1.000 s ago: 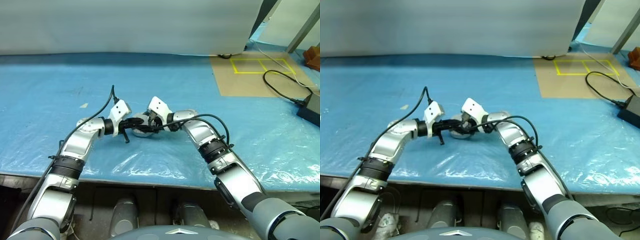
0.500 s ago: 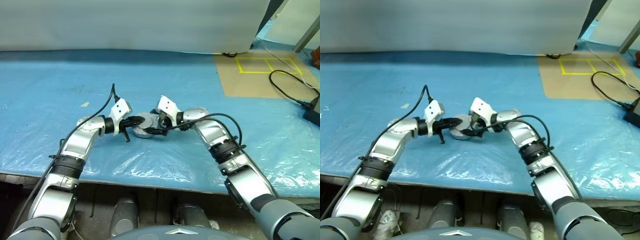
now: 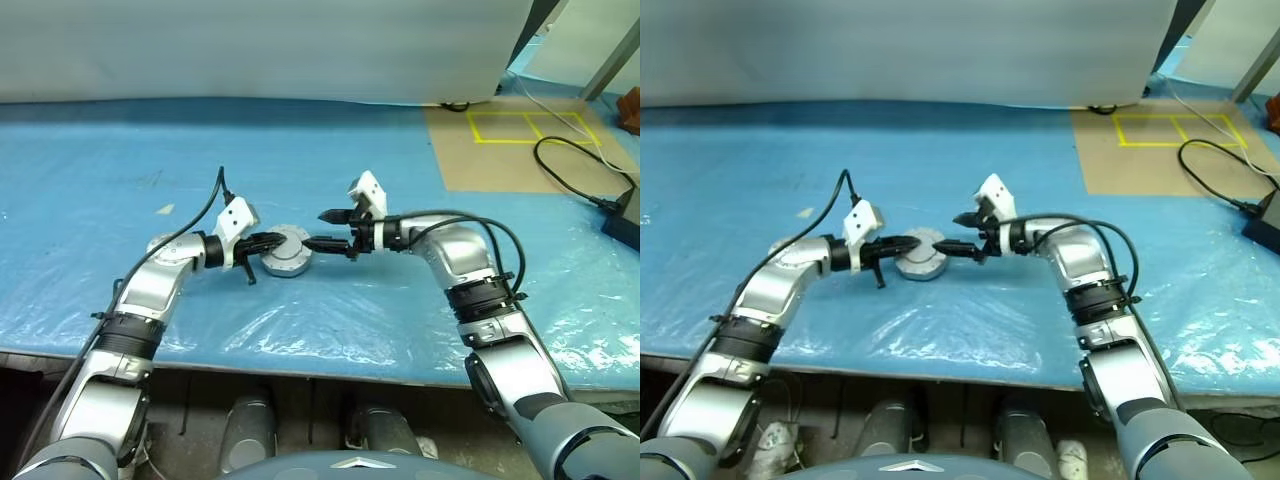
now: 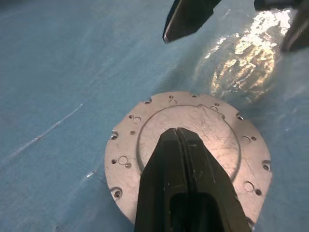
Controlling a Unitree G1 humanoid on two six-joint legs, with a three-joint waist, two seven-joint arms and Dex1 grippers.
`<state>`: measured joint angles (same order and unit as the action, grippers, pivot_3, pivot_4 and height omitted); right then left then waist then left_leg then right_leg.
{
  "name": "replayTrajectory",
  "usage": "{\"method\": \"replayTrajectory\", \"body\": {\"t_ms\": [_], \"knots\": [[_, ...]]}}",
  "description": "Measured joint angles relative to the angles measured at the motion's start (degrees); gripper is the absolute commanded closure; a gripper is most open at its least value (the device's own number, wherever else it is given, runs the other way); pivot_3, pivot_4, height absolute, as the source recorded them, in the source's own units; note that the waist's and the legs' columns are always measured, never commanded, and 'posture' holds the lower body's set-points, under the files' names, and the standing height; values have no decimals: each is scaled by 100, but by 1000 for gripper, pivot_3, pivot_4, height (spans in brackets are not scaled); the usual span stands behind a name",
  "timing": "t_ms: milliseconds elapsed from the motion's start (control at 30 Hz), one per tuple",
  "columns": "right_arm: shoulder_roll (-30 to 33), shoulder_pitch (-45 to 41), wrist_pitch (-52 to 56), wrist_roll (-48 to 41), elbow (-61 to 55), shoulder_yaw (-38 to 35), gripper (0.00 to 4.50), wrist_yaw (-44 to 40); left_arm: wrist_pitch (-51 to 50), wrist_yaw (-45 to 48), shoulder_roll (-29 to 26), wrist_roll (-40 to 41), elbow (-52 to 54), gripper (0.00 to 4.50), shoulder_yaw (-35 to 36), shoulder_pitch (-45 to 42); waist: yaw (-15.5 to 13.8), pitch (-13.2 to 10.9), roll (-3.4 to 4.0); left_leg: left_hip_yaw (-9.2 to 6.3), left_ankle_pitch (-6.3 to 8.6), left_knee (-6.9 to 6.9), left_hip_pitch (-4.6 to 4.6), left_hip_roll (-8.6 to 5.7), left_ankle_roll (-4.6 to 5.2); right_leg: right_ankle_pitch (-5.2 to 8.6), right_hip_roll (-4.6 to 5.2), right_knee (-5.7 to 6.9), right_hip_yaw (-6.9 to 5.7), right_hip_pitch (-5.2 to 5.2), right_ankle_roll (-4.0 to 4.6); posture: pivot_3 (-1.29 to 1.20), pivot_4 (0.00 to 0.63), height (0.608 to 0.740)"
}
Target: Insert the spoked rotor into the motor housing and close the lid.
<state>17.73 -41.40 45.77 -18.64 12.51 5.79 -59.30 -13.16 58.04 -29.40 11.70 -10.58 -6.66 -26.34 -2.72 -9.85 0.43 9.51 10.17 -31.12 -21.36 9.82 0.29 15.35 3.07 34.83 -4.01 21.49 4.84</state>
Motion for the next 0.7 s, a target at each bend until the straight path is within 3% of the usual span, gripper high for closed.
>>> {"method": "replayTrajectory", "body": {"t_ms": [167, 700], "knots": [[74, 318, 807, -291, 1, -111, 50, 239, -72, 64, -201, 93, 252, 4500, 51, 182, -31, 0, 0, -9, -4, -1, -27, 2, -7, -1, 1, 0, -20, 18, -2, 0, 150, 740], [-126, 450, 724, -417, -3, -81, 50, 689, -331, -94, -431, 148, 178, 4500, 332, 205, -25, 0, 0, -16, -7, -44, -70, 3, -11, -5, 3, 64, -20, 72, -4, 0, 150, 740]]}}
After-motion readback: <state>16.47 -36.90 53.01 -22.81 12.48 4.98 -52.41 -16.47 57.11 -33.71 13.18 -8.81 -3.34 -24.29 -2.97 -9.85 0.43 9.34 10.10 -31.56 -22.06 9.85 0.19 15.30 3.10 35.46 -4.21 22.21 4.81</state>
